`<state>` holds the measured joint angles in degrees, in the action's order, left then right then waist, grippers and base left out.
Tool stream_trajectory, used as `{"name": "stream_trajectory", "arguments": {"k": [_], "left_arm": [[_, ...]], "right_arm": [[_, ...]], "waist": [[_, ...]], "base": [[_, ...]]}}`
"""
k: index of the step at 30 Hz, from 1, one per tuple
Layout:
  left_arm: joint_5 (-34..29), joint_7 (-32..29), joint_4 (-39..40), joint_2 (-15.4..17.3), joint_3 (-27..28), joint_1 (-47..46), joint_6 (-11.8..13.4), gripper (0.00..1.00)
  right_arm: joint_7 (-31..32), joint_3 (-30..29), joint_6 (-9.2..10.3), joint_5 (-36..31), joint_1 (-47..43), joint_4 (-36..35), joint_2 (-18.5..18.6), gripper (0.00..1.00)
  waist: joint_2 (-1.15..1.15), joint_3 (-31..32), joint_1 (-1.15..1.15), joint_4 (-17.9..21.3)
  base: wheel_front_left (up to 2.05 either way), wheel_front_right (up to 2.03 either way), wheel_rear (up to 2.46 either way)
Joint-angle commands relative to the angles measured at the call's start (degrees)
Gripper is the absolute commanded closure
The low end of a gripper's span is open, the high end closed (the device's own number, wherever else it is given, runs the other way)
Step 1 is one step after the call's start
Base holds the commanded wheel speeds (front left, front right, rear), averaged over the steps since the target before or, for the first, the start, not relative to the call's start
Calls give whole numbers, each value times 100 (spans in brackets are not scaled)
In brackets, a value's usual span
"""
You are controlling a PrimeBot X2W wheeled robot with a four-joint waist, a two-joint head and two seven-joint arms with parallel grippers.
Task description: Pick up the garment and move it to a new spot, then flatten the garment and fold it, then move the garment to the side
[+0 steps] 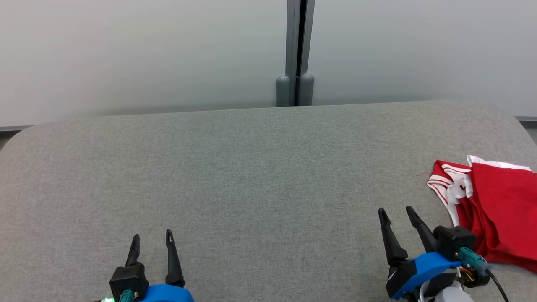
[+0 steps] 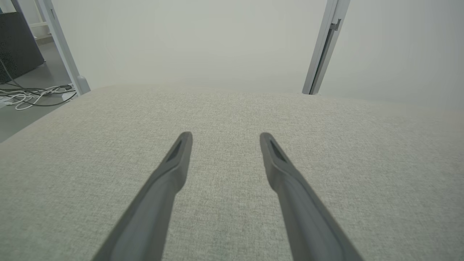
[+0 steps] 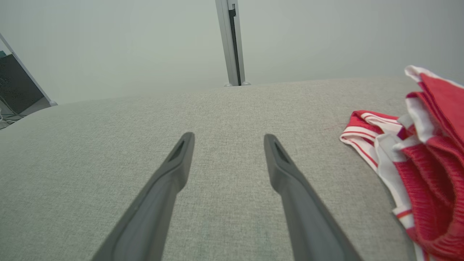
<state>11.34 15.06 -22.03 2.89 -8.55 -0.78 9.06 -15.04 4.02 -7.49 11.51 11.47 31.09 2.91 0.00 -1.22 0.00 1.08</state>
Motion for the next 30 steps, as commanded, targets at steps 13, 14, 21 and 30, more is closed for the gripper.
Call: {"name": "stream_trajectory", "arguments": {"k": [13, 14, 21, 30], "left_arm": [[462, -118, -99, -2, -9, 66, -297, 100], [575, -148, -87, -2, 14, 55, -317, 100], [1314, -346, 4, -2, 163, -11, -449, 100], [2266, -599, 123, -2, 354, -93, -620, 100]], "right_arm": [[160, -102, 0, 319, -11, 124, -7, 100], [197, -122, 0, 433, -14, 102, -7, 100], [374, -193, 0, 1199, -88, -107, -6, 100], [604, -294, 0, 2169, -170, -360, -4, 100]], "waist": [[0, -2, 1, 12], [0, -1, 1, 11], [0, 5, 1, 4], [0, 14, 1, -5]], "base": [[0, 0, 0], [0, 0, 0], [0, 0, 0], [0, 0, 0]]}}
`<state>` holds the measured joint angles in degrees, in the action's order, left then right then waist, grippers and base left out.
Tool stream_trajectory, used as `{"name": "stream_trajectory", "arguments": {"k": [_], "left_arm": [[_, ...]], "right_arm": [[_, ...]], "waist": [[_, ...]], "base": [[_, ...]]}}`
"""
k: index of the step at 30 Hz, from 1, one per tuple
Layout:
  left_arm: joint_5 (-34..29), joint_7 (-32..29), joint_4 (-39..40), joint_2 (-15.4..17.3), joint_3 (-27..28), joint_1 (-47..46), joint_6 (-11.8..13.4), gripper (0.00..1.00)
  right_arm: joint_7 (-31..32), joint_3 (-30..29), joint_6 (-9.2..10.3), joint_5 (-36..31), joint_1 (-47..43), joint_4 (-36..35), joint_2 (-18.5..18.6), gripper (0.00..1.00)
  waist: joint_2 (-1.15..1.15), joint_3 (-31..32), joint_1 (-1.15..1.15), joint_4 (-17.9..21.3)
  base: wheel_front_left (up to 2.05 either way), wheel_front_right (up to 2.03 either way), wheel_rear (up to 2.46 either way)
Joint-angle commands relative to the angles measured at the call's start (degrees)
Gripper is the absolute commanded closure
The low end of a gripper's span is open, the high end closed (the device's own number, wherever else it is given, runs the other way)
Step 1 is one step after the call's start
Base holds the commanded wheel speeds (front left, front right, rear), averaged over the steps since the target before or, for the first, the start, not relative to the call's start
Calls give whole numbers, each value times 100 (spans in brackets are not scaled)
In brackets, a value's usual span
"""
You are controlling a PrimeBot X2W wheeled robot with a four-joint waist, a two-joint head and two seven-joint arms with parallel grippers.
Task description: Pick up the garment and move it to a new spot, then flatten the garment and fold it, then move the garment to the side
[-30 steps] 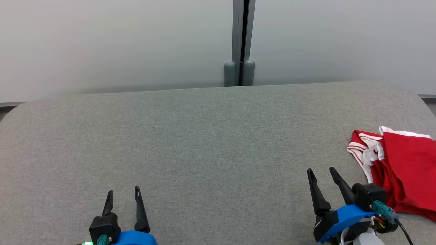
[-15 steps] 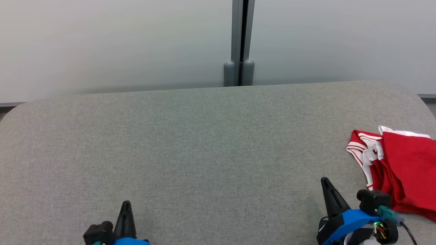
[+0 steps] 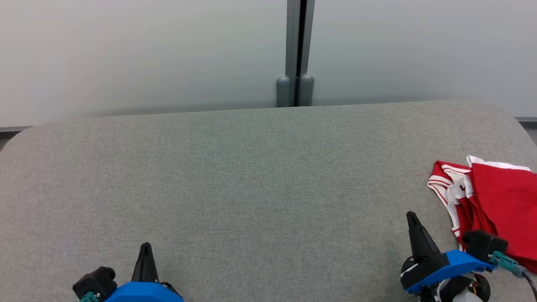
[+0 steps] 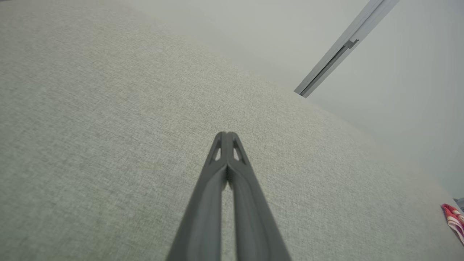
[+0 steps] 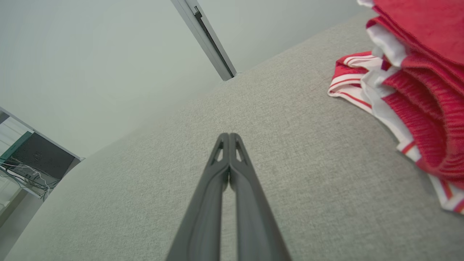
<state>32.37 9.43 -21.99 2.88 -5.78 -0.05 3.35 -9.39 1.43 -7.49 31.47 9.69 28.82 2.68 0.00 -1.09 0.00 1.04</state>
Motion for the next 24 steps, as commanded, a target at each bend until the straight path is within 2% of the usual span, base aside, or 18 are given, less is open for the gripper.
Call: {"name": "stream_trajectory", "arguments": {"k": [1, 24], "left_arm": [[252, -60, 129, -1, 95, -174, -63, 100], [2057, -542, 349, -1, 460, -339, -392, 100]], "right_arm": [[62, -48, 0, 265, 1, -156, 19, 100], [543, -286, 0, 2094, -117, -588, 23, 100]], "waist": [[0, 1, 0, -3], [0, 21, 0, -26]], "base": [[0, 0, 0], [0, 0, 0]]}}
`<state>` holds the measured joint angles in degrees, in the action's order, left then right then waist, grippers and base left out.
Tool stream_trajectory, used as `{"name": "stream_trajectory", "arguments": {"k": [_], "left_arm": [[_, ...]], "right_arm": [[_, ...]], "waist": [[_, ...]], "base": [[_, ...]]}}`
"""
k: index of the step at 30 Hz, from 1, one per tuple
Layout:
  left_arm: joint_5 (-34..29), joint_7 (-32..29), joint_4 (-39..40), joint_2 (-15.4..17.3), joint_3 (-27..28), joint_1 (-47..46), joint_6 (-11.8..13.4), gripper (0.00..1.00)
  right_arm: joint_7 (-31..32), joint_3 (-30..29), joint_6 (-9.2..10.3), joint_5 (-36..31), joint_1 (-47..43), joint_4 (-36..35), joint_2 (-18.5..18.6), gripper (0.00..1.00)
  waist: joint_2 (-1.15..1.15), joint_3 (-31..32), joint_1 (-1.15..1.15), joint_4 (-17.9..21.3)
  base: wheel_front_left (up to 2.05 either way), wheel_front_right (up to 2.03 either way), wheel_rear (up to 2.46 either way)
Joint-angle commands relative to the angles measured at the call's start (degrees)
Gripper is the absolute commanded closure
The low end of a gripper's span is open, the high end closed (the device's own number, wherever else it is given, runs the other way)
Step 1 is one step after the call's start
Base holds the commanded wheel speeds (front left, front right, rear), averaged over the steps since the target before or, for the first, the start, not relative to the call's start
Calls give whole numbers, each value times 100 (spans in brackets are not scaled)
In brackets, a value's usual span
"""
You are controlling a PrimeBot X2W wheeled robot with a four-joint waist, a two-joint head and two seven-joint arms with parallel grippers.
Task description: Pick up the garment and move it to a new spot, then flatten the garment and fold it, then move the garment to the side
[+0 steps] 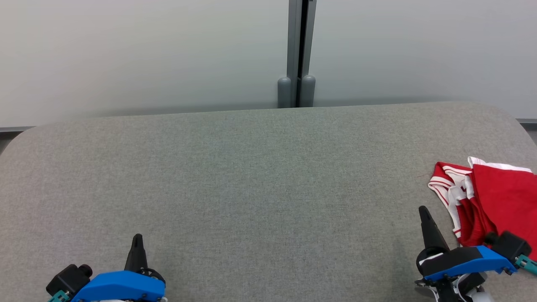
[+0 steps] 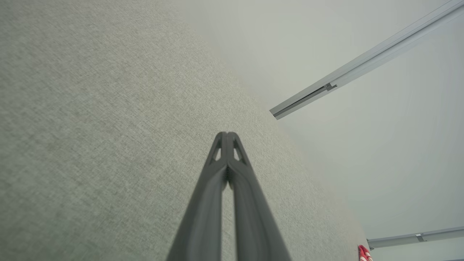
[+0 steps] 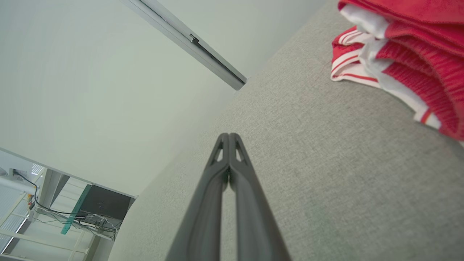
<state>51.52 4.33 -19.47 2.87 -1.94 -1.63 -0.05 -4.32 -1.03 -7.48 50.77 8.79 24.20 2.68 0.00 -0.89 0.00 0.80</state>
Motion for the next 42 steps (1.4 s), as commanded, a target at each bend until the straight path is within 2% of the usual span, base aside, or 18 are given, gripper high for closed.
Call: {"name": "stream_trajectory", "arguments": {"k": [1, 18, 42], "left_arm": [[212, -52, 106, 0, 88, -189, -67, 100], [1291, -342, 237, 0, 295, -281, -261, 100], [2505, -676, 381, 0, 549, -382, -477, 100]], "right_arm": [[55, -49, -2, 232, -29, -141, 23, 100], [343, -194, -2, 1325, -94, -395, 26, 100], [680, -357, -2, 2564, -191, -677, 29, 100]], "waist": [[0, 2, 0, -2], [0, 17, 0, -19], [0, 37, 0, -41]], "base": [[0, 0, 0], [0, 0, 0], [0, 0, 0]]}}
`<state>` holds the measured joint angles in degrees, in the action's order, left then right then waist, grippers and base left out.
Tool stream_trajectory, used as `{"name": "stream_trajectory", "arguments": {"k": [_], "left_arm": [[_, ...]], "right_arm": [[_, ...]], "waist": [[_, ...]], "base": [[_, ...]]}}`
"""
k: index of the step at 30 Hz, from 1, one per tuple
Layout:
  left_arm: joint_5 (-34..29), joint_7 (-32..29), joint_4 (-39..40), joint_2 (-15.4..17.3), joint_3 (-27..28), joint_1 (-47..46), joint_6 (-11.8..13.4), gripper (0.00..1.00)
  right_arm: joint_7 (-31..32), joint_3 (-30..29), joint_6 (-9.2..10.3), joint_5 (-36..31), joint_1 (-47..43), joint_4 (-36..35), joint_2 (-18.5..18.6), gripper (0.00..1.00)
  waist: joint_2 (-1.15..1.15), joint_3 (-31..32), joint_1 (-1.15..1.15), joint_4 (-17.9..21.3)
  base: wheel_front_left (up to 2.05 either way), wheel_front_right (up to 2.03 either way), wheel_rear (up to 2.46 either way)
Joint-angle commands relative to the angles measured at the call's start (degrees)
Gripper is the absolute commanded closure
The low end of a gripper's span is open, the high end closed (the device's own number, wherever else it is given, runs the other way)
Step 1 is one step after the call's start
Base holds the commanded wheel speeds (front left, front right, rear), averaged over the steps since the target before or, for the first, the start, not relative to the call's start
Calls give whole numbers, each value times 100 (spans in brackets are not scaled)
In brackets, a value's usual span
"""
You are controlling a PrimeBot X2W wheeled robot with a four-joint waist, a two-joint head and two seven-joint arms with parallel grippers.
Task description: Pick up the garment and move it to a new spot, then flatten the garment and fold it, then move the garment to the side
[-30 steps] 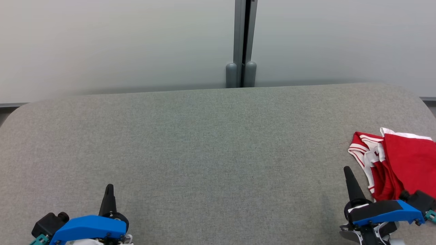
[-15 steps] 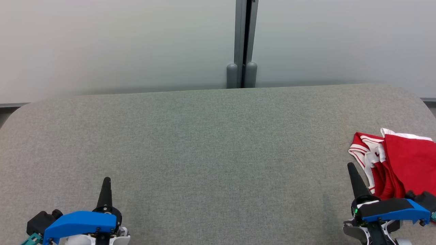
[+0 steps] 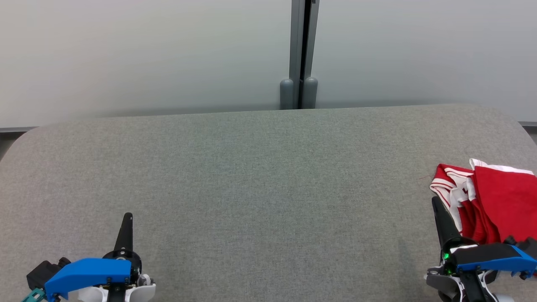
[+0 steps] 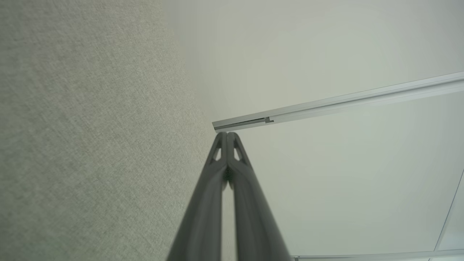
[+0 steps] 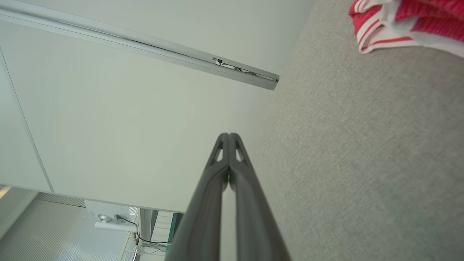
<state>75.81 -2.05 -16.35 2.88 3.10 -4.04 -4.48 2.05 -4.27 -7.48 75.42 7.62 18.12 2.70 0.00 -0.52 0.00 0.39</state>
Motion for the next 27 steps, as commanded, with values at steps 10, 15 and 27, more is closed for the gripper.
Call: {"name": "stream_trajectory", "arguments": {"k": [10, 15, 27], "left_arm": [[537, -154, 119, -1, 133, -160, -124, 100], [751, -215, 142, -1, 172, -185, -159, 100], [1243, -350, 199, -1, 286, -235, -248, 100]], "right_arm": [[159, -91, -2, 561, -88, -183, 28, 100], [221, -120, -2, 784, -106, -228, 29, 100], [351, -186, -2, 1274, -147, -342, 30, 100]], "waist": [[0, 9, 0, -10], [0, 13, 0, -15], [0, 24, 0, -27]], "base": [[0, 0, 0], [0, 0, 0], [0, 0, 0]]}}
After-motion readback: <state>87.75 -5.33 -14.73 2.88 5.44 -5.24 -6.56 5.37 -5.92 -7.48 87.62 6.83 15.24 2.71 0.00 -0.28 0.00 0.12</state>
